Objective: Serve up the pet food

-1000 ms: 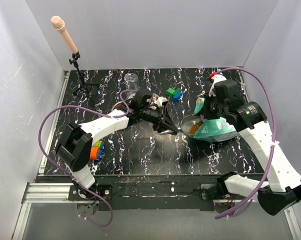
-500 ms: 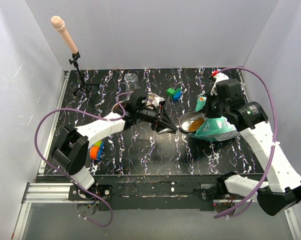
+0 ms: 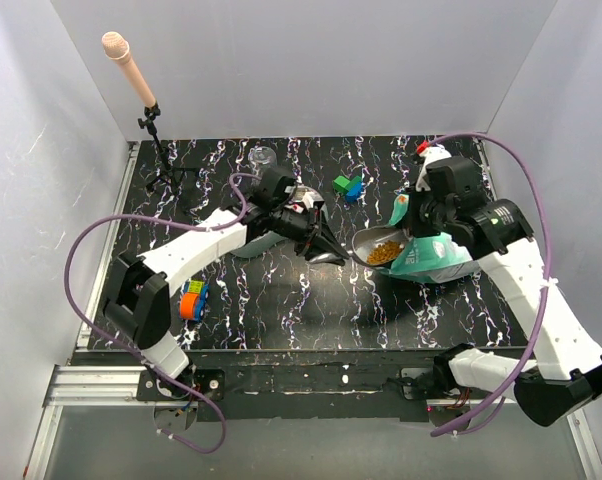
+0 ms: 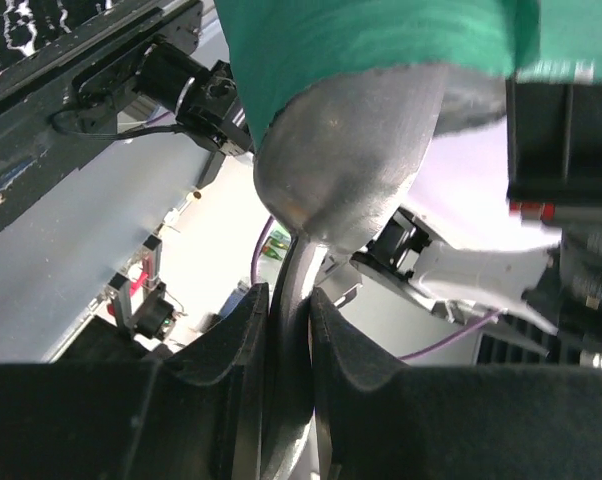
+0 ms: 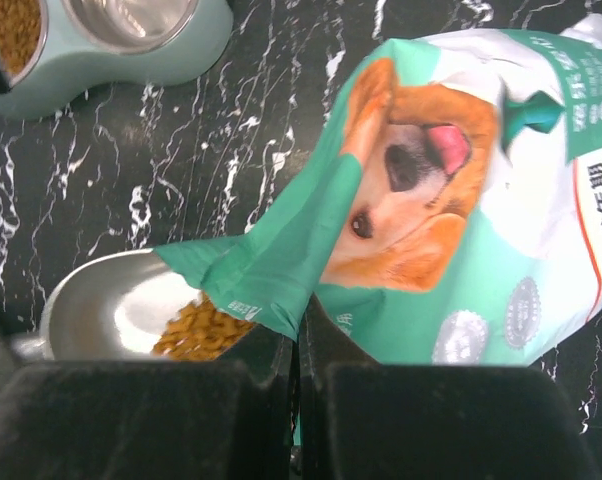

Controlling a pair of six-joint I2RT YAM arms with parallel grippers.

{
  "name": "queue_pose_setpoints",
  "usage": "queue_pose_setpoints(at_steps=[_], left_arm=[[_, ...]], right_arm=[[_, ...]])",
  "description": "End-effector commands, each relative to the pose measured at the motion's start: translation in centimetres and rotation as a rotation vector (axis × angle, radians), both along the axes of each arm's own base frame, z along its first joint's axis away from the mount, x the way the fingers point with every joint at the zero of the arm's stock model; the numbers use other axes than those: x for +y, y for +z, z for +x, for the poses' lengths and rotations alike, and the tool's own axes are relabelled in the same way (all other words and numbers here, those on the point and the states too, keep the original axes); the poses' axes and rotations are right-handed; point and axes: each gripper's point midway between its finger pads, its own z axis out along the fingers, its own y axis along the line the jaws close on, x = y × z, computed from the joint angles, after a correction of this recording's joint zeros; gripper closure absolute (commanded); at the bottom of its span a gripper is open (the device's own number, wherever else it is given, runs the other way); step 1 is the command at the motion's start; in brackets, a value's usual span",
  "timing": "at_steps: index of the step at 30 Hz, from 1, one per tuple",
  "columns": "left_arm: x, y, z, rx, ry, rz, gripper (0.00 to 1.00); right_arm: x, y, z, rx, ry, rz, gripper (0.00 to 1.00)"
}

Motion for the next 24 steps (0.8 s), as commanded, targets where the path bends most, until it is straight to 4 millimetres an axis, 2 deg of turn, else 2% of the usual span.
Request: queue_pose_setpoints(at_steps=[1,4,8,10,12,15,17,18,19,21,23,24], left_arm=[[0.6,-3.0,1.1,0.140,0.084,0.274,1.00],[2.2,-4.9,1.4,0.201,0.105,0.518,1.00],[2.3,-5.8,2.9,0.262,0.197,0.663,1.00],[0.8,-6.7,3.6,0.296,0.268,0.647,1.00],[-2.1,-8.0,4.6,0.274,0.291,0.577,1.00],[-5.7,-12.4,4.6,0.252,0.190,0.569,1.00],[-7.9,-16.2,4.3,0.256,0.117,0.609,1.00],[-9.9,-17.5,4.8,0.197,0.093,0.574,1.00],[-10.9,-18.7,5.6,0.129,0.087,0.564,1.00],[-12.5,-18.9,6.9,0.036,0.075,0.505,1.00],[-14.3,-17.3,7.5,-0.023,0.053,0.367,1.00],[-15.1,-15.8,7.9,-0.056,0.058,0.286,1.00]], right_arm=[[2.4,3.4,0.1,-0.098,0.068,0.013,0.99],[4.2,4.3,0.1,-0.112,0.101,0.039,0.99],[6.7,5.2,-0.5,-0.121,0.159,0.070,0.99],[7.9,5.8,-0.9,-0.118,0.186,0.123,0.99],[9.2,7.0,-1.5,-0.117,0.228,0.201,0.99],[10.6,8.4,-2.4,-0.119,0.290,0.283,0.99],[10.4,8.5,-2.4,-0.130,0.296,0.276,0.99],[10.6,8.6,-2.8,-0.123,0.321,0.287,0.99],[10.3,8.7,-2.9,-0.126,0.325,0.287,0.99],[9.7,8.6,-3.2,-0.130,0.322,0.282,0.99],[8.7,8.6,-3.2,-0.135,0.299,0.272,0.99],[8.1,8.5,-3.2,-0.143,0.282,0.265,0.99]])
